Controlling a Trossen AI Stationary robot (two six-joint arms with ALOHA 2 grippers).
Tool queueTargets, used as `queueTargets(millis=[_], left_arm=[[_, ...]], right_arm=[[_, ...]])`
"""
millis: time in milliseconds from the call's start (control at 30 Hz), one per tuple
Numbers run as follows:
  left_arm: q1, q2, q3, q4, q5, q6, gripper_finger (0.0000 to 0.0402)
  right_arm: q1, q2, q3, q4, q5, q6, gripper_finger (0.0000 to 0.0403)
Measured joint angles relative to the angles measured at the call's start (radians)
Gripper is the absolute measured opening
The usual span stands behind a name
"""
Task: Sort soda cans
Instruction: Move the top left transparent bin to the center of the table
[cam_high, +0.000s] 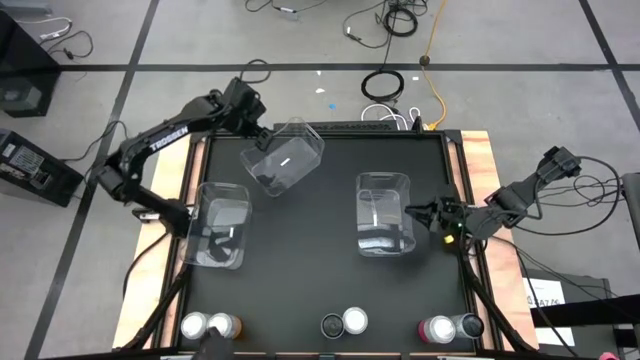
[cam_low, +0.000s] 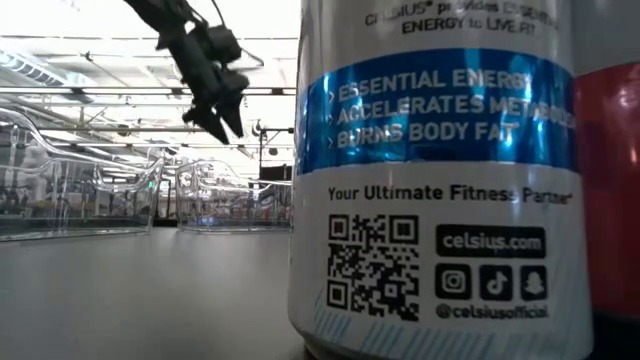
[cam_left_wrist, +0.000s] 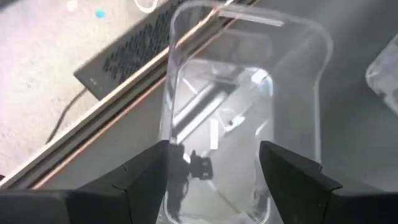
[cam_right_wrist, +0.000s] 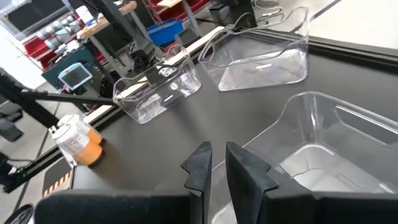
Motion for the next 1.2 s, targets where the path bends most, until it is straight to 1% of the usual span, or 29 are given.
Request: queueTargets(millis=[100,200,300,467,600,767,833,1067,1200], left_arm=[[0.032,0.065,0.003,-0.021,0.015,0.046,0.0258],[0.046,0.140,0.044,-0.087,0.021,0.105,0.0258],[0.044,0.204,0.093,-0.112,-0.006,0.134,0.0258],[0.045,0.281,0.169,-0.136,-0.010,0.196,0.0258],[0.044,0.335,0.200,-0.166,-0.033,0.240,0.0258],[0.043,0.367,0.240,-0.178,-0.073,0.297,0.0252],[0.041,0.373,0.240,-0.183,-0.087,0.297,0.0243],[0.041,0.370,0.241,-0.183,-0.088,0.297,0.0198],[0.039,0.370,0.241,-0.199,-0.088,0.297,0.0186]], right_arm=[[-0.008,0.006,0.000,0.000,0.005,0.016,0.0038],[-0.021,0.013,0.000,0.000,0.005,0.039,0.0038],[-0.037,0.020,0.000,0.000,0.006,0.049,0.0038],[-0.058,0.034,0.000,0.001,0.005,0.074,0.0038],[-0.069,0.049,0.000,0.000,0.005,0.098,0.0038],[-0.072,0.066,0.000,0.000,0.006,0.110,0.0038],[-0.077,0.070,0.000,0.000,0.006,0.124,0.0038],[-0.079,0.077,0.000,0.000,0.008,0.141,0.0038],[-0.079,0.077,0.000,0.000,0.008,0.151,0.0038]])
